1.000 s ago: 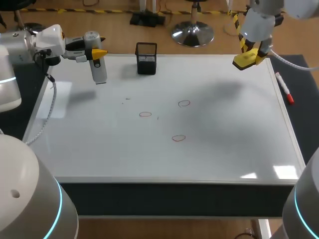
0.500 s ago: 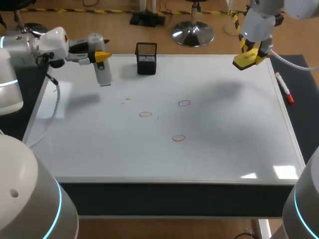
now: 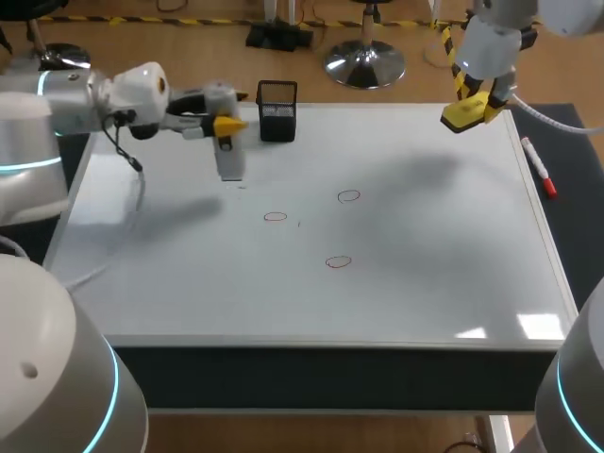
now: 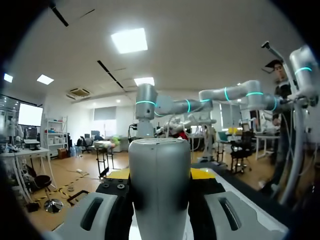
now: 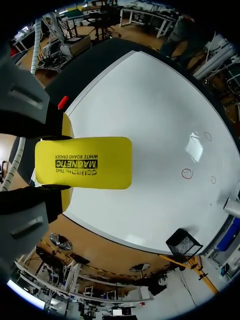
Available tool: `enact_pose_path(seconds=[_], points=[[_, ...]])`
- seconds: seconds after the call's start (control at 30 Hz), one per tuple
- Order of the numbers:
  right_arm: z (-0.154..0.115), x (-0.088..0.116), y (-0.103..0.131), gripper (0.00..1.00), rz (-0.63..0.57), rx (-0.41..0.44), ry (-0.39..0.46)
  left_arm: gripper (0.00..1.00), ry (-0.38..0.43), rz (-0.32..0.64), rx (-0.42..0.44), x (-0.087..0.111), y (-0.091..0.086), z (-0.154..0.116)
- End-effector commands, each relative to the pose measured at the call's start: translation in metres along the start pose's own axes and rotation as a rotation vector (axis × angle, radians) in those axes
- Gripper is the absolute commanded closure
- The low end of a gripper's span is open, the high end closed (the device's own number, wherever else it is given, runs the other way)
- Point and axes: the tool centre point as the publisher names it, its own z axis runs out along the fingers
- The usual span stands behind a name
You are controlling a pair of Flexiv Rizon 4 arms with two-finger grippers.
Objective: Pick up the inspection probe, press it on each red-marked spot on the whiteboard one by one, put down the probe, pick up the eraser, and wipe off all the red marks.
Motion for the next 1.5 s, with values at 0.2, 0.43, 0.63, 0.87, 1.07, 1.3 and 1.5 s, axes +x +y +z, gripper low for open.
enact_pose_path(seconds=[0.2,0.43,0.63,0.87,1.07,1.3,1.5], points=[[-0.001,0.000,-0.001,1.00,-0.002,0.002,0.004,1.00,0.072,-0.018,-0.008,0.016,0.008,0.038],[-0.001,0.000,-0.001,1.00,-0.002,0.002,0.004,1.00,0.109,-0.048,0.001,0.031,0.017,0.052],[-0.001,0.000,-0.001,1.00,-0.002,0.002,0.004,1.00,0.132,-0.074,-0.004,0.043,0.031,0.064],[-0.001,0.000,-0.001,1.00,-0.002,0.002,0.004,1.00,0.152,-0.089,-0.010,0.052,0.042,0.069],[-0.001,0.000,-0.001,1.00,-0.002,0.002,0.004,1.00,0.164,-0.085,-0.004,0.049,0.053,0.072],[-0.001,0.000,-0.001,1.00,-0.002,0.002,0.004,1.00,0.173,-0.082,0.002,0.047,0.060,0.072],[-0.001,0.000,-0.001,1.00,-0.002,0.002,0.004,1.00,0.182,-0.083,0.001,0.044,0.064,0.071]])
